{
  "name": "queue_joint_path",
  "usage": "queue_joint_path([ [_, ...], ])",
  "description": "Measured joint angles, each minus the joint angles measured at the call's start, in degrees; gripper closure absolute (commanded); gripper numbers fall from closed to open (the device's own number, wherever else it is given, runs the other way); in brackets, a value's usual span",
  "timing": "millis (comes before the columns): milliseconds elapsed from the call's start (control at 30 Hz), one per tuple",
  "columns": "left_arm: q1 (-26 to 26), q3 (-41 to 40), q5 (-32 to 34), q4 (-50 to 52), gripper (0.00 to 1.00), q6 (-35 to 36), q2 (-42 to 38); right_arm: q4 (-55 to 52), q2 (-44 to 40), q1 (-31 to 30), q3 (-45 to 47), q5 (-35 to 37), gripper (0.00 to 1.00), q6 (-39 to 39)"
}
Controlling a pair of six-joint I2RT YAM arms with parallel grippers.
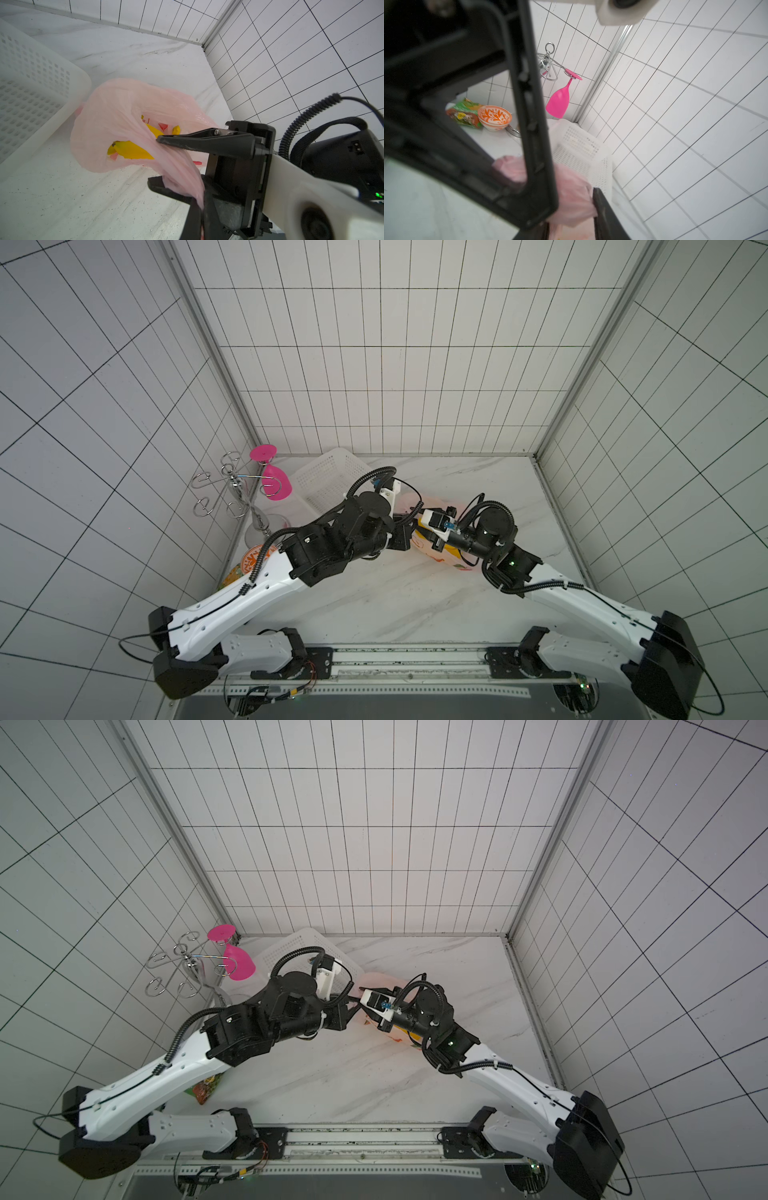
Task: Place the banana into a plastic bag & tie a knot
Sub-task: Adjust the plastic bag at the center of the board.
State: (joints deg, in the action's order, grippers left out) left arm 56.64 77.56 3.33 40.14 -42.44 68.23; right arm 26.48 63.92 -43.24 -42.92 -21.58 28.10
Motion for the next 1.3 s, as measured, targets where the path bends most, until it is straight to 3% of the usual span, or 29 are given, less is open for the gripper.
queue_joint_path([
  [300,0.0,0.0,-1.5,-0.3,1.00,-0.2,0.2,0.6,0.0,0.0,0.0,-1.2,0.82,-0.2],
  [400,0.0,-0.2,-2.2,-1.4,1.00,-0.6,0.1,1.7,-0.4,0.0,0.0,-1.7,0.99,-0.4],
  [467,0.0,-0.3,-2.3,-2.4,1.00,-0.7,0.1,2.1,-0.7,0.0,0.0,-1.6,1.00,-1.6],
  [500,0.0,-0.3,-2.3,-2.6,0.96,-0.6,-0.1,2.5,-0.9,0.0,0.2,-1.4,1.00,-1.7],
  [600,0.0,-0.4,-2.0,-2.8,0.65,0.0,-0.8,3.5,-1.9,0.0,0.8,-1.3,1.00,-2.9],
  [667,-0.6,-0.8,-1.7,-2.6,0.50,0.7,-1.9,3.5,-2.7,0.3,0.9,-0.9,1.00,-4.0],
  [733,-1.7,-1.7,-1.0,-2.6,0.39,3.5,-3.9,3.5,-3.6,0.9,0.9,-0.4,1.00,-5.7],
  [867,-2.6,-8.4,2.1,-7.5,0.37,9.8,-11.5,1.5,-5.2,2.4,0.9,0.8,1.00,-9.7],
  [1033,-2.2,-29.1,3.5,-27.9,0.38,22.6,-23.5,-4.7,-6.6,2.7,0.7,1.6,1.00,-14.4],
  [1133,-0.3,-37.1,3.0,-39.5,0.38,30.0,-22.4,-8.8,-6.6,2.7,0.7,1.5,1.00,-16.6],
  [1300,0.6,-38.8,0.8,-50.6,0.38,39.9,-15.4,-13.1,-6.6,2.8,0.4,1.0,1.00,-18.9],
])
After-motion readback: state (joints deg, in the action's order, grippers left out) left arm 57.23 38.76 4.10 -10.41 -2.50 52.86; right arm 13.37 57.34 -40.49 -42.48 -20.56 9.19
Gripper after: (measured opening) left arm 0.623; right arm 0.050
